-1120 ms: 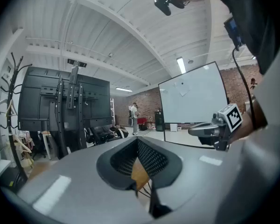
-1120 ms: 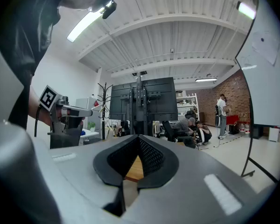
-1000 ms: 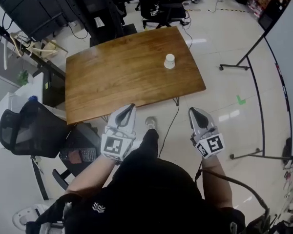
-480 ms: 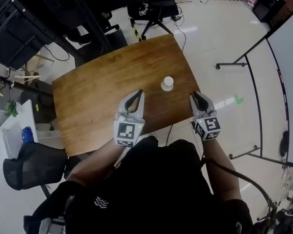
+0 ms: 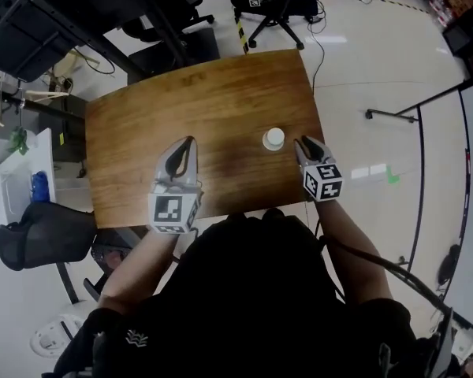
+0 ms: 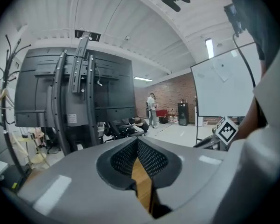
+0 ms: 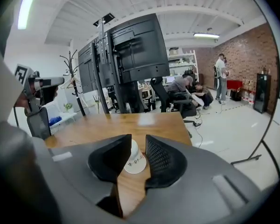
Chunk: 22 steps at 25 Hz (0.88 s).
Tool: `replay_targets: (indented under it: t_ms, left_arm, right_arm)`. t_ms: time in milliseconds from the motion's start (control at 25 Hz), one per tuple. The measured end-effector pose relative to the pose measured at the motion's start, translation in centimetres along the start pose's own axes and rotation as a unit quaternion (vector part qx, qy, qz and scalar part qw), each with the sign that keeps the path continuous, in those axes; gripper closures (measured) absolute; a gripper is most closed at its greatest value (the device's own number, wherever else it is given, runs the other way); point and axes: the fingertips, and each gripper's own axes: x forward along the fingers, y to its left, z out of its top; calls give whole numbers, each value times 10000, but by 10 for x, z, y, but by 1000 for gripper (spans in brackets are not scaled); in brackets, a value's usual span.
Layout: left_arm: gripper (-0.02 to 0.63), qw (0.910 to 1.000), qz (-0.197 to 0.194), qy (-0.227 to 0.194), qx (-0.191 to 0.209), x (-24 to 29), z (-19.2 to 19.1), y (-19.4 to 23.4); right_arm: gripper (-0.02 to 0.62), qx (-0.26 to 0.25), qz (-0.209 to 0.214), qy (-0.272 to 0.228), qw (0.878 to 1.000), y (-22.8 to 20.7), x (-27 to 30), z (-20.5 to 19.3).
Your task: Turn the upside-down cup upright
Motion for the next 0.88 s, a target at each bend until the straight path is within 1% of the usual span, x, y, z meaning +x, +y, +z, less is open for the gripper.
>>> replay_targets:
  t_ms: [120,160,240,320,440,520,560,640,760,880]
  left_arm:
    - [606,9986,517,133,40,-14,-2,25]
    - [606,9977,658,143,14,-19,0,29]
    - [606,9960,875,162,-19,-28,1,33]
    - [606,9947,1006,209,-17,-34,-1,36]
    - [606,9930,1150,255,1,-39,-1,41]
    - [606,9919,1243,278,11,-42,-2,45]
    - [606,9914,1276,281,21,-43,-1,47]
    - [606,9908,1322,277,25,-45,0,49]
    - [606,9906,1332,303,-5,-46,-1,50]
    - [606,9907,1320,316,11,-44,1,49]
  right_arm:
    - [492,365,551,110,9978,3,28,-1]
    - [475,462,682,164,9965,5,36,-2]
    - [472,558,812,322,9946,7,49,-6]
    - [472,507,828,526,9939,7,60,-10]
    - [499,325,760,892,9926,7,73,-21]
    - [511,245,770,1034,9914,8,77,-26]
    - [523,225,779,1027,9914,9,78,-26]
    - [526,141,773,1003,9918,11,79,-26]
    - [541,-169,671,960,9930,12,78,-22]
    - [563,-574,545,735,9942,9,75,-8]
